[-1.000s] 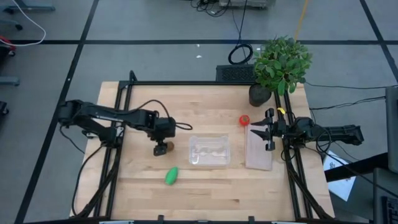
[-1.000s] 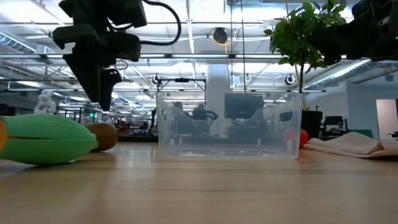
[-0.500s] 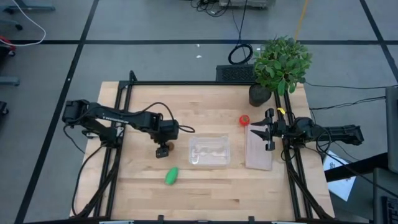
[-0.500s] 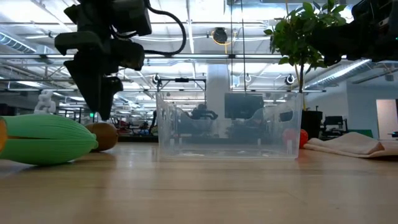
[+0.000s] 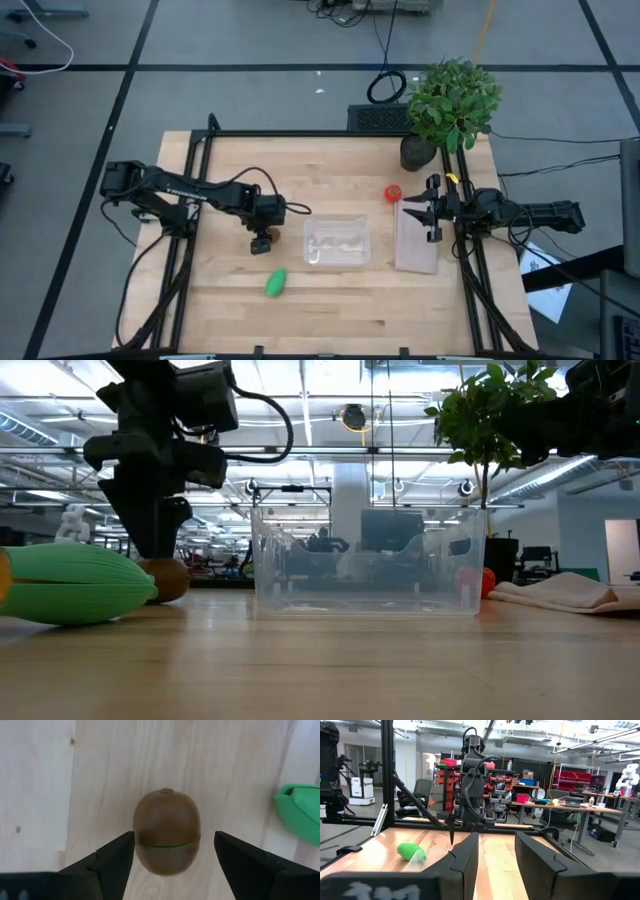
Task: Pick and placing Produce into tupperware
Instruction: Put the kiwi into the transparent bin
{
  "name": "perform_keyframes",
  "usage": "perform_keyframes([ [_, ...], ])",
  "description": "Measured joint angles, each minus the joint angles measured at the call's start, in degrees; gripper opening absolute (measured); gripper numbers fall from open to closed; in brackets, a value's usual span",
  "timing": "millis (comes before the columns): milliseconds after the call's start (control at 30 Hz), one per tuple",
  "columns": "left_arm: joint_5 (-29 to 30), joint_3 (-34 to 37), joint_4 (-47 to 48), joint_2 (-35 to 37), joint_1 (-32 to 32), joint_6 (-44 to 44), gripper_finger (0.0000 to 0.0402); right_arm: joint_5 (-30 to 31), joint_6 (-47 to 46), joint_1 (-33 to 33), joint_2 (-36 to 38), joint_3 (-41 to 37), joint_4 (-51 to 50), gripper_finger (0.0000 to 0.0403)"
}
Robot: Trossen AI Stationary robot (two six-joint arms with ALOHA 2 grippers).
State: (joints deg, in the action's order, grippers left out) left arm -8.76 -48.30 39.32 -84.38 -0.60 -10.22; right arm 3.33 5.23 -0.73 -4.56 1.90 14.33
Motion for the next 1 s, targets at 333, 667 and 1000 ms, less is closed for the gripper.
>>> perform_keyframes([
  [333,0.3,3.9,-4.4,0.0,0.0,0.0,0.028,0.0,0.0,0.0,0.0,0.0,0.2,0.0121],
  [667,1.2,6.8,-10.5,0.0,0.0,-0.4,0.028,0.0,0.0,0.0,0.0,0.0,0.5,0.0121],
  [1000,1.8,7.8,-12.4,0.0,0.0,0.5,0.0277,0.0,0.0,0.0,0.0,0.0,0.7,0.0121],
])
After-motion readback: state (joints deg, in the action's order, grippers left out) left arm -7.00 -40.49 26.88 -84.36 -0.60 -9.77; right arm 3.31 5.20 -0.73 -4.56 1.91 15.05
